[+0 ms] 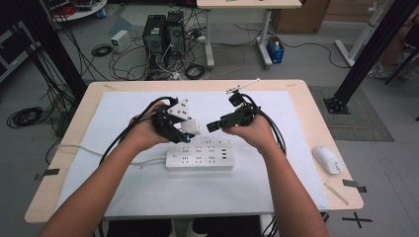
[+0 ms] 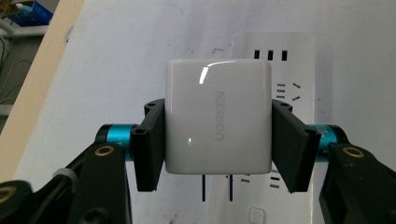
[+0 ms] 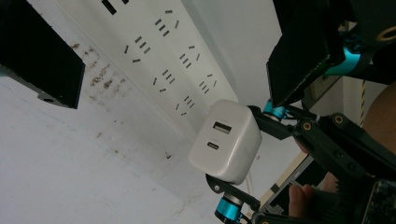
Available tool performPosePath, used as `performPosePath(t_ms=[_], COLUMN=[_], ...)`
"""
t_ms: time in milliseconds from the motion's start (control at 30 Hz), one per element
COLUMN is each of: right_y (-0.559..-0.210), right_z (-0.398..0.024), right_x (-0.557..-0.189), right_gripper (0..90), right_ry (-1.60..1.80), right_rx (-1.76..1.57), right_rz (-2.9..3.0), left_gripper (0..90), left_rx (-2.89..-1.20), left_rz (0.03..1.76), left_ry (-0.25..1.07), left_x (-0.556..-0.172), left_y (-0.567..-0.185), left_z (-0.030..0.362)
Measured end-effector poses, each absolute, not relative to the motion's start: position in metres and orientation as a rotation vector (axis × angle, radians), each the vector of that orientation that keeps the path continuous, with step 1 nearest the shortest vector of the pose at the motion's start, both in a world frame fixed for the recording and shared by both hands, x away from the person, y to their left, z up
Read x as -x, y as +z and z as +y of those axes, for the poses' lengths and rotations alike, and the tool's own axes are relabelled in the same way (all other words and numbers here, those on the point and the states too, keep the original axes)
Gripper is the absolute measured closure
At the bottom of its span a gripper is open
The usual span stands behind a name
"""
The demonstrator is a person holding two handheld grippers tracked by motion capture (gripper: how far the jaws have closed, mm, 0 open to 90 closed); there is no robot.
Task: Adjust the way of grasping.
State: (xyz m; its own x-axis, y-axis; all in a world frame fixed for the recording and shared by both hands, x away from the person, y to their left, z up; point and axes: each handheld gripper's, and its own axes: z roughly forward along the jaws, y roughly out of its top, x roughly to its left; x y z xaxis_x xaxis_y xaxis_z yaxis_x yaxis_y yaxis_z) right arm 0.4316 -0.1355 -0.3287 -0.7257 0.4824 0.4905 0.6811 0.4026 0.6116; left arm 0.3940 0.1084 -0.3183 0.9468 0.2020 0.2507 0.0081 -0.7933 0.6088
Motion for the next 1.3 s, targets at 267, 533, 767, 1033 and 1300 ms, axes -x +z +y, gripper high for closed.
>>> performPosePath(t_ms=[267, 533, 767, 1033, 1300], right_y=[-0.334, -0.337, -0.341, -0.347, -0.349], right_z=[-0.130, -0.123, -0.124, -0.119, -0.116], right_x=[-0.435, -0.436, -0.436, -0.438, -0.437], right_gripper=[3.7, 3.8, 14.1, 15.7, 24.8], right_ry=[-1.245, -1.293, -1.287, -1.291, -1.274], right_rx=[1.033, 1.008, 1.047, 1.025, 1.029], right_rz=[-2.370, -2.244, -2.198, -2.120, -2.139], left_gripper=[42.5, 42.5, 42.5, 42.5, 42.5], left_rx=[-2.449, -2.429, -2.434, -2.425, -2.425], left_rz=[0.105, 0.056, 0.047, 0.044, 0.043], left_ry=[0.419, 0.443, 0.449, 0.461, 0.470], left_x=[-0.389, -0.384, -0.383, -0.381, -0.382], left_y=[-0.317, -0.313, -0.314, -0.314, -0.314], left_z=[0.099, 0.090, 0.087, 0.085, 0.085])
